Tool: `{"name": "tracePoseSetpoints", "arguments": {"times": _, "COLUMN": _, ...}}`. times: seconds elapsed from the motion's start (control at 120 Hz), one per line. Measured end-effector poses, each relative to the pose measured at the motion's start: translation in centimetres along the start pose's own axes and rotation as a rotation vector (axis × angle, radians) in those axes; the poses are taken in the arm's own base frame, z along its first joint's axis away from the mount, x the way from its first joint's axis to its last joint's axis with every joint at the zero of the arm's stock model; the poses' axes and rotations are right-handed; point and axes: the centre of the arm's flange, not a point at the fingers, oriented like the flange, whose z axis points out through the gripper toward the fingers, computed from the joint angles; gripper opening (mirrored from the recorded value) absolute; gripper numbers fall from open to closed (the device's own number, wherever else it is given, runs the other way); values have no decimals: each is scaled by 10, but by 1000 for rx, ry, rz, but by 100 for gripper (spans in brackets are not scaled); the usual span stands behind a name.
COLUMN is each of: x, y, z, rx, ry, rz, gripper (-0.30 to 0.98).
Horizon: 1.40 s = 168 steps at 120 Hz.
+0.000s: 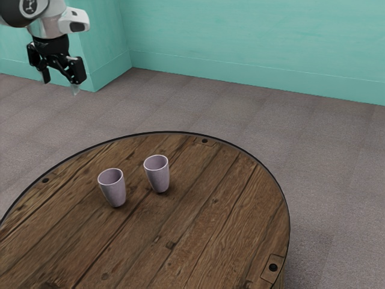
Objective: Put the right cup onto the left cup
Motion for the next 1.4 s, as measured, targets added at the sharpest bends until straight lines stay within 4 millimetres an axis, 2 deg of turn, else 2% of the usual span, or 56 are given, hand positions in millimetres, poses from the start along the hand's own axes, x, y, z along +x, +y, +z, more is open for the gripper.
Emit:
{"name": "tracePoseSetpoints", "arguments": {"times": 0.1, "x": 5, "y": 9, "z": -1, "rx": 2, "ry": 19, "rz": 20, "gripper": 69}}
{"name": "tracePoseSetpoints", "arguments": {"times": 0.15, "x": 8, "y": 20, "z": -2, "rx": 1, "ry": 28, "rz": 41, "gripper": 69}}
{"name": "tracePoseSetpoints", "arguments": {"times": 0.225, "x": 15, "y": 42, "z": 9, "rx": -15, "ry": 14, "rz": 80, "gripper": 69}}
{"name": "tracePoseSetpoints", "arguments": {"times": 0.3, "x": 21, "y": 71, "z": 40, "rx": -42, "ry": -39, "rz": 126, "gripper": 69}}
{"name": "tracePoseSetpoints", "arguments": {"times": 0.483, "x": 15, "y": 146, "z": 153, "rx": -104, "ry": -173, "rz": 214, "gripper": 69}}
{"name": "tracePoseSetpoints", "arguments": {"times": 0.592, "x": 16, "y": 173, "z": 195, "rx": -121, "ry": -195, "rz": 234, "gripper": 69}}
{"name": "tracePoseSetpoints", "arguments": {"times": 0.642, "x": 20, "y": 171, "z": 207, "rx": -126, "ry": -191, "rz": 218, "gripper": 69}}
{"name": "tracePoseSetpoints", "arguments": {"times": 0.708, "x": 29, "y": 156, "z": 219, "rx": -133, "ry": -171, "rz": 179, "gripper": 69}}
{"name": "tracePoseSetpoints", "arguments": {"times": 0.8, "x": 53, "y": 143, "z": 226, "rx": -136, "ry": -123, "rz": 140, "gripper": 69}}
{"name": "tracePoseSetpoints", "arguments": {"times": 0.892, "x": 73, "y": 146, "z": 231, "rx": -139, "ry": -88, "rz": 131, "gripper": 69}}
{"name": "tracePoseSetpoints", "arguments": {"times": 1.058, "x": 106, "y": 154, "z": 252, "rx": -157, "ry": -67, "rz": 111, "gripper": 69}}
{"name": "tracePoseSetpoints", "arguments": {"times": 1.167, "x": 116, "y": 144, "z": 274, "rx": -170, "ry": -82, "rz": 77, "gripper": 69}}
{"name": "tracePoseSetpoints", "arguments": {"times": 1.4, "x": 138, "y": 125, "z": 298, "rx": -190, "ry": -80, "rz": 30, "gripper": 69}}
